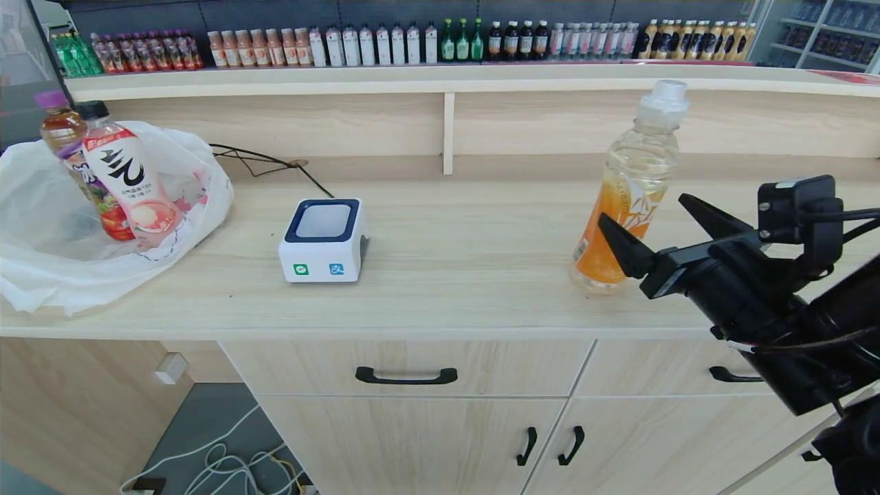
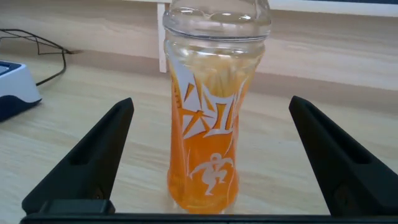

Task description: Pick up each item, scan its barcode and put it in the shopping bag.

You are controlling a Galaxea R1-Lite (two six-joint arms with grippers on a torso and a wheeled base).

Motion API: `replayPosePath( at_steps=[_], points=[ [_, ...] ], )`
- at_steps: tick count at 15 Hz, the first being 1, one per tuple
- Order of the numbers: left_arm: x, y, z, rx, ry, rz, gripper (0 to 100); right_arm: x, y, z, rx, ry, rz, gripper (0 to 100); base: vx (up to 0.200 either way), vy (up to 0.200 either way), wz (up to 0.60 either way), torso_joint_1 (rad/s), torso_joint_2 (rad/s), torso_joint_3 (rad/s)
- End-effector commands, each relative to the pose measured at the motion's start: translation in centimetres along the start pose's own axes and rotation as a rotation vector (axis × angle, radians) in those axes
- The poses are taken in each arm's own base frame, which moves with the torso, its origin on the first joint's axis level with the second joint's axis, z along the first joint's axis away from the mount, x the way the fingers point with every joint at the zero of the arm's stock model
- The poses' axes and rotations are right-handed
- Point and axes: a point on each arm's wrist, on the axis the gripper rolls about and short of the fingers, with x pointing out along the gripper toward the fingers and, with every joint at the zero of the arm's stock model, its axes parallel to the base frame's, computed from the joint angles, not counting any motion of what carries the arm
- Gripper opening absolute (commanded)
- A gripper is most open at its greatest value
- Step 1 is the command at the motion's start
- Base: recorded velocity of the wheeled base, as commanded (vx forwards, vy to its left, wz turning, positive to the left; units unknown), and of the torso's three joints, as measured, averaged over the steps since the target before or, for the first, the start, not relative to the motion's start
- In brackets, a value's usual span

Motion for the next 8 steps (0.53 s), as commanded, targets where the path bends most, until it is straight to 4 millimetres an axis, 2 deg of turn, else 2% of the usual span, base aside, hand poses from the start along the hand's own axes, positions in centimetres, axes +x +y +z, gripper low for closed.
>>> replayPosePath(
  at_steps=[1,8],
  points=[
    [0.0,0.0,0.0,0.000,-0.001,0.001,100,1.3,0.4,-0.7,0.001,0.003,0.003,100,0.000,0.000,0.00,0.000,0.00,0.000],
    [0.0,0.0,0.0,0.000,-0.001,0.001,100,4.2,0.3,-1.4,0.002,-0.034,-0.023,100,0.000,0.000,0.00,0.000,0.00,0.000]
  ],
)
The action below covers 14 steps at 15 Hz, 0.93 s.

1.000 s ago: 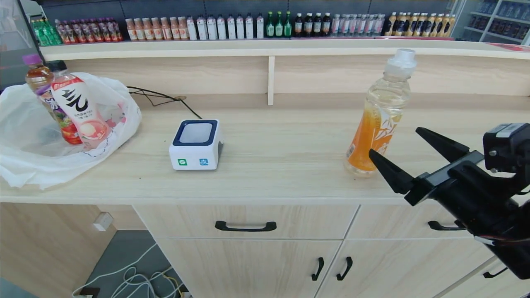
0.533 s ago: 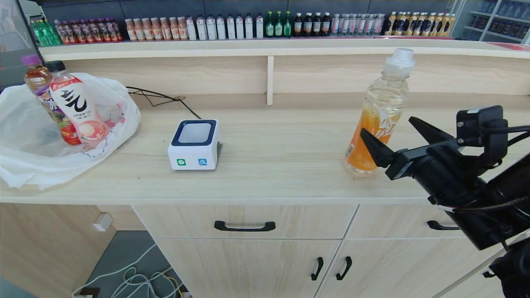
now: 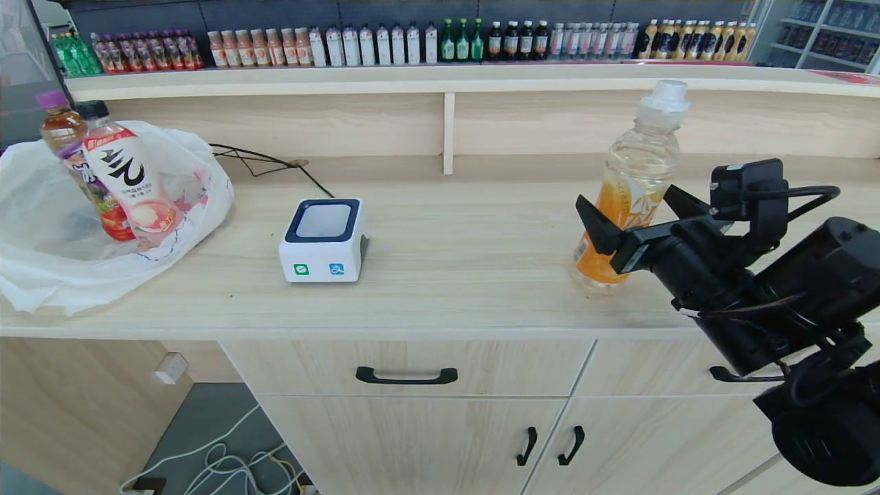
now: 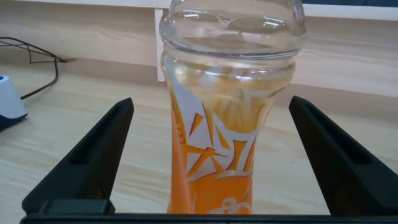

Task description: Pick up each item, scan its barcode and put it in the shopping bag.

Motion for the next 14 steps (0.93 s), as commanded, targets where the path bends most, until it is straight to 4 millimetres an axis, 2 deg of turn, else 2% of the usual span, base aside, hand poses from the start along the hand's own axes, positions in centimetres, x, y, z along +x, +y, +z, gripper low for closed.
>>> replayPosePath(
  at_steps=[1,5,14],
  points=[
    [0.0,0.0,0.0,0.000,-0.001,0.000,100,0.9,-0.2,-0.6,0.000,0.000,-0.012,100,0.000,0.000,0.00,0.000,0.00,0.000],
    [0.0,0.0,0.0,0.000,-0.001,0.000,100,2.2,-0.3,-1.1,0.002,-0.017,-0.023,100,0.000,0.000,0.00,0.000,0.00,0.000],
    [0.0,0.0,0.0,0.000,-0.001,0.000,100,3.0,-0.2,-1.1,0.004,-0.037,-0.026,100,0.000,0.000,0.00,0.000,0.00,0.000]
  ],
)
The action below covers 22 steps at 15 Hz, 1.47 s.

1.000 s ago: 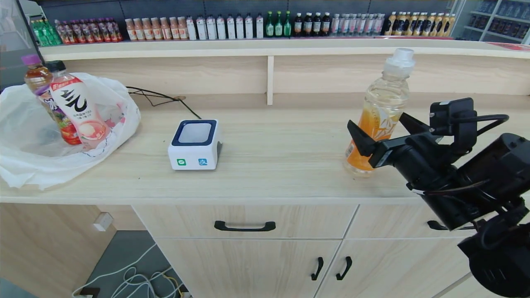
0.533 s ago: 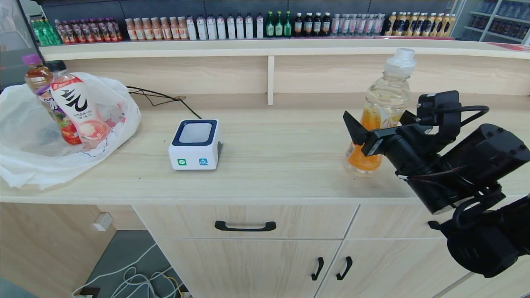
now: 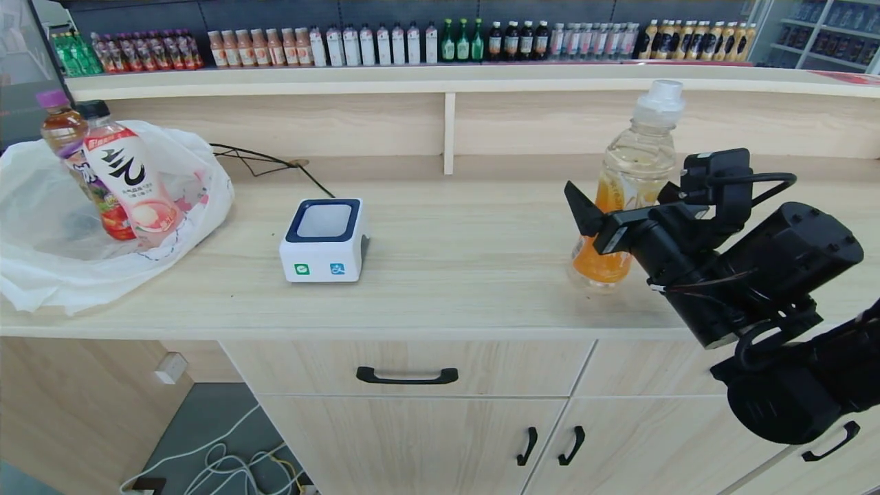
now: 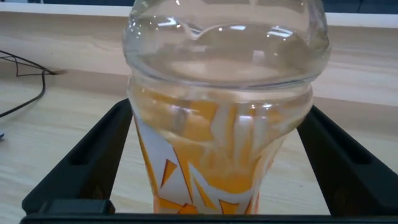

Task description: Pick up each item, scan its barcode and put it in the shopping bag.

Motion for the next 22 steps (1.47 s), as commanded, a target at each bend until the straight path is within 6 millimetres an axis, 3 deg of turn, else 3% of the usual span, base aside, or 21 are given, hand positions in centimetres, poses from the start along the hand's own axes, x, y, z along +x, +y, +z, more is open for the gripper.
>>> replayPosePath(
  at_steps=[1,4,5,22],
  points=[
    [0.0,0.0,0.0,0.000,-0.001,0.000,100,0.1,0.0,0.0,0.000,-0.004,-0.001,100,0.000,0.000,0.00,0.000,0.00,0.000],
    [0.0,0.0,0.0,0.000,-0.001,0.000,100,0.2,0.0,0.1,0.002,-0.007,0.000,100,0.000,0.000,0.00,0.000,0.00,0.000],
    [0.0,0.0,0.0,0.000,-0.001,0.000,100,0.2,0.0,0.1,0.001,-0.010,0.000,0,0.000,0.000,0.00,0.000,0.00,0.000],
    [0.0,0.0,0.0,0.000,-0.001,0.000,100,-0.7,-0.5,1.5,0.003,-0.030,-0.004,0,0.000,0.000,0.00,0.000,0.00,0.000]
  ],
)
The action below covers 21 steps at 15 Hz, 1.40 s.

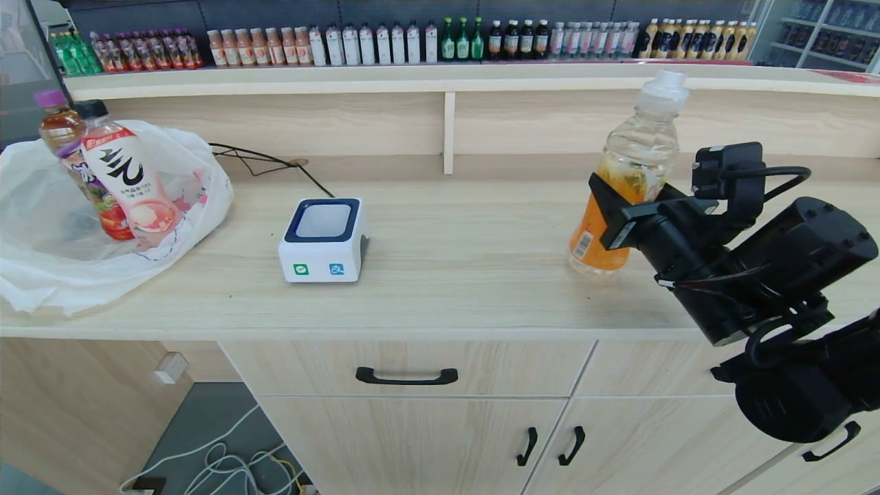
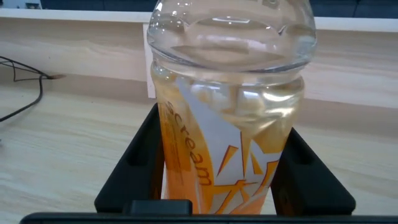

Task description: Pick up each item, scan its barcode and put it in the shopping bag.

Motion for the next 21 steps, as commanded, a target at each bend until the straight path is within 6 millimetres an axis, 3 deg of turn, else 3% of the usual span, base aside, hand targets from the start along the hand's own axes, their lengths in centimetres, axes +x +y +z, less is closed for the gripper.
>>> replayPosePath(
  at_steps=[1,4,9,14,21],
  points=[
    [0.0,0.0,0.0,0.000,-0.001,0.000,100,-0.6,-0.2,1.0,0.002,-0.016,-0.002,0,0.000,0.000,0.00,0.000,0.00,0.000],
    [0.0,0.0,0.0,0.000,-0.001,0.000,100,-1.5,0.1,3.4,0.034,-0.072,0.014,0,0.000,0.000,0.00,0.000,0.00,0.000],
    [0.0,0.0,0.0,0.000,-0.001,0.000,100,-6.5,-0.4,6.2,0.075,-0.075,0.038,0,0.000,0.000,0.00,0.000,0.00,0.000],
    [0.0,0.0,0.0,0.000,-0.001,0.000,100,-9.7,-0.5,6.4,0.097,-0.036,0.070,0,0.000,0.000,0.00,0.000,0.00,0.000],
    [0.0,0.0,0.0,0.000,-0.001,0.000,100,-11.3,0.6,7.5,0.144,-0.060,0.141,0,0.000,0.000,0.00,0.000,0.00,0.000]
  ],
)
